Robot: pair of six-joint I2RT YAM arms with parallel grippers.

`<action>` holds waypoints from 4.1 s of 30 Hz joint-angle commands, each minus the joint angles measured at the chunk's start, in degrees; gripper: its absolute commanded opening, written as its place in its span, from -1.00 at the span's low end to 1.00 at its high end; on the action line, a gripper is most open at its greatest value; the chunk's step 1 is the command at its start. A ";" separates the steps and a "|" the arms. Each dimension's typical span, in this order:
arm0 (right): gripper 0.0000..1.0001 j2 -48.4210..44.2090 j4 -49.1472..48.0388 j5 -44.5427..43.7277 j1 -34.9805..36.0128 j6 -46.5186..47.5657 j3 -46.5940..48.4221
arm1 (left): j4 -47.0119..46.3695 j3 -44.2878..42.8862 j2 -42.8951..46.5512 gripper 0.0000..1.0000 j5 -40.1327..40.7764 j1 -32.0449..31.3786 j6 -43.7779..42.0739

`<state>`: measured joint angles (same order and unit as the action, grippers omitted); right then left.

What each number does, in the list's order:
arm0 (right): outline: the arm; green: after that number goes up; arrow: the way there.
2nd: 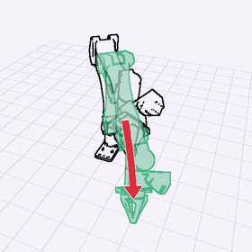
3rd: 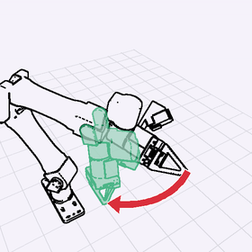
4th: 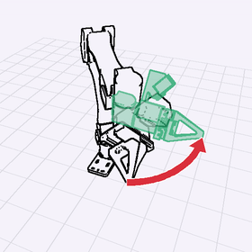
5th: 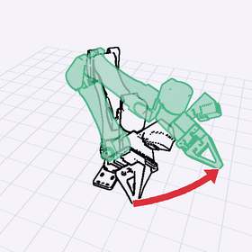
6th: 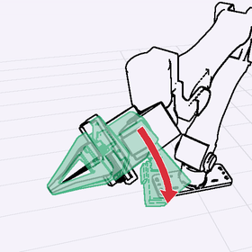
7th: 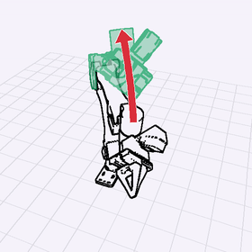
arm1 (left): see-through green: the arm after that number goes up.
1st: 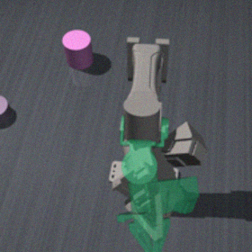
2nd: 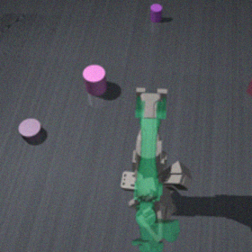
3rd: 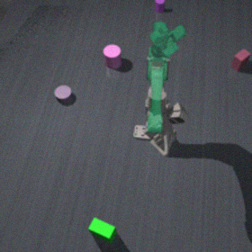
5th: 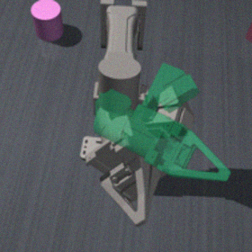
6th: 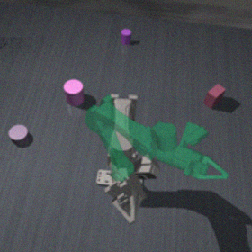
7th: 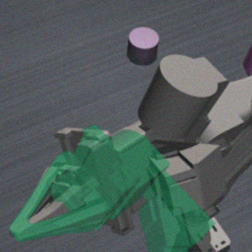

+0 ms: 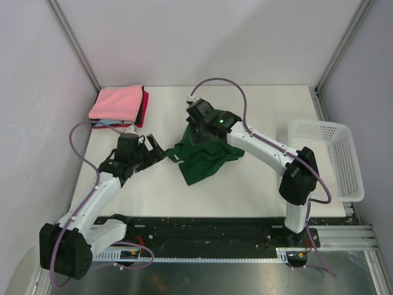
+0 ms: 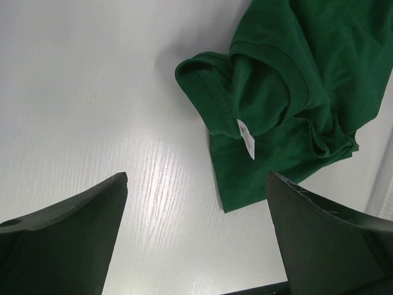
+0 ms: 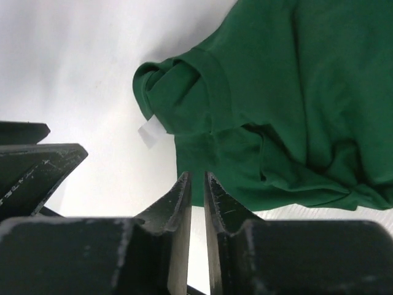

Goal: Fold and stack the t-shirts
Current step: Flatten out the tshirt

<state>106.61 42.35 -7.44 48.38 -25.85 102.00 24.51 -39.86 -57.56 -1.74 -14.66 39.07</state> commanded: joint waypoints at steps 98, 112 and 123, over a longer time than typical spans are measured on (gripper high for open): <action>-0.82 -26.16 5.00 -6.23 8.91 -11.58 -47.57 | -8.73 0.27 -14.57 0.69 -3.45 -21.37 3.03; 0.03 -16.17 -5.17 -7.69 8.71 -8.67 -30.09 | -4.51 0.77 -6.13 0.66 1.50 -12.27 2.51; 0.10 5.17 -2.26 -11.99 10.16 -6.50 -9.65 | -1.36 2.24 0.24 0.68 2.35 -4.59 0.23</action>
<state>107.74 38.11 -15.44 57.87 -33.65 84.53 22.06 -37.30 -59.09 -0.14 -20.75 41.15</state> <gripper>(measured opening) 0.543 0.836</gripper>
